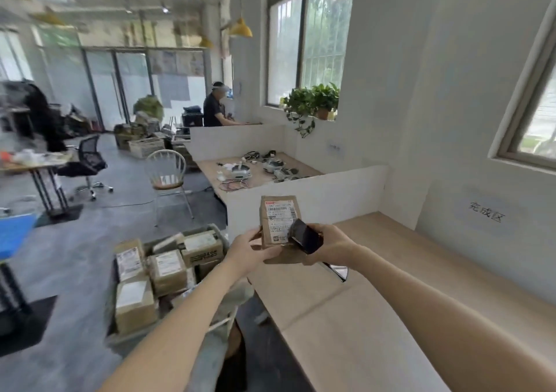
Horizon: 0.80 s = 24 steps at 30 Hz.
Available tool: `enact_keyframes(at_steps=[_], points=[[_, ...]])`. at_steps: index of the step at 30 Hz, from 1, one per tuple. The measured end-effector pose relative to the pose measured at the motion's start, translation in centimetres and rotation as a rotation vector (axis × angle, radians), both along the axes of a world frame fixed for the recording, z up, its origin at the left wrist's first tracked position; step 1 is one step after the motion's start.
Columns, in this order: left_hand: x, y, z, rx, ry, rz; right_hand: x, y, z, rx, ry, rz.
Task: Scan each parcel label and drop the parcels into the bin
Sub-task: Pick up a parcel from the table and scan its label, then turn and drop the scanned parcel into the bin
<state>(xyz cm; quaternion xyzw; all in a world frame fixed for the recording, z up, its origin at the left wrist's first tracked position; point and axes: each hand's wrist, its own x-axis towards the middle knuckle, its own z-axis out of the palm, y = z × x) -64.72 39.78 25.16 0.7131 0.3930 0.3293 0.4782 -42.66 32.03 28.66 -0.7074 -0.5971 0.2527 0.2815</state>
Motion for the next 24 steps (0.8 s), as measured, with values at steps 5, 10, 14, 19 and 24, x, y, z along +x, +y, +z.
enact_keyframes(at_steps=[5, 10, 14, 19, 24], points=[[-8.0, 5.4, -1.6, 0.022, 0.080, 0.133, -7.2, 7.9, -1.6, -0.014, -0.028, 0.147], [-12.7, 9.2, -4.4, -0.036, 0.092, 0.229, -11.8, 14.0, -4.6, -0.052, -0.034, 0.242], [-14.3, 11.8, -7.4, -0.083, 0.121, 0.273, -13.3, 18.2, -7.9, -0.114, -0.034, 0.282], [-14.4, 15.2, -11.8, -0.143, 0.201, 0.326, -13.6, 23.4, -13.1, -0.205, -0.045, 0.349], [-13.5, 18.9, -16.9, -0.229, 0.264, 0.355, -13.0, 28.1, -18.9, -0.302, -0.020, 0.395]])
